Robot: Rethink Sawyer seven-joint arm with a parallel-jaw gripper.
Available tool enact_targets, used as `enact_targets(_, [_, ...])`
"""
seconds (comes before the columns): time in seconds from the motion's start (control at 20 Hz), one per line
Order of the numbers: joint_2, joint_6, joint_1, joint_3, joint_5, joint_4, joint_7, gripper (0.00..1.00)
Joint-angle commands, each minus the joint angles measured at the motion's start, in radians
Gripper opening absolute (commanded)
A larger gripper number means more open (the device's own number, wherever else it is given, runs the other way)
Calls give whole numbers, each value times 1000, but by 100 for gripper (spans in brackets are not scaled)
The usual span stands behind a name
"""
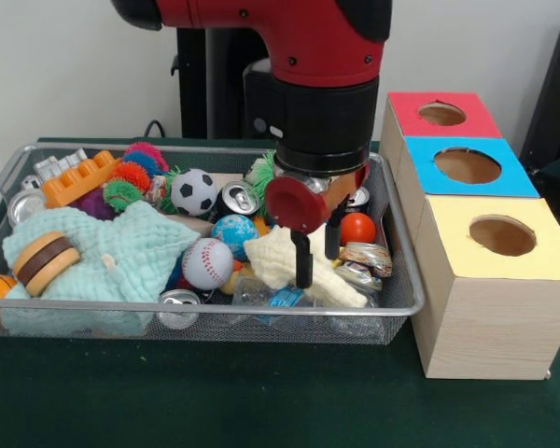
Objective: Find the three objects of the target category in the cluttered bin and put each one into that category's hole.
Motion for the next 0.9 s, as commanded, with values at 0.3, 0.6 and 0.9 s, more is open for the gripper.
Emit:
enact_targets(0.3, [111,6,-47,-17,-43,-30,95,100])
enact_targets(0.6, [122,-5,-61,-19,-54,-32,86,100])
enact_targets(0.9, [121,-15,-63,-29,-57,-11,99,100])
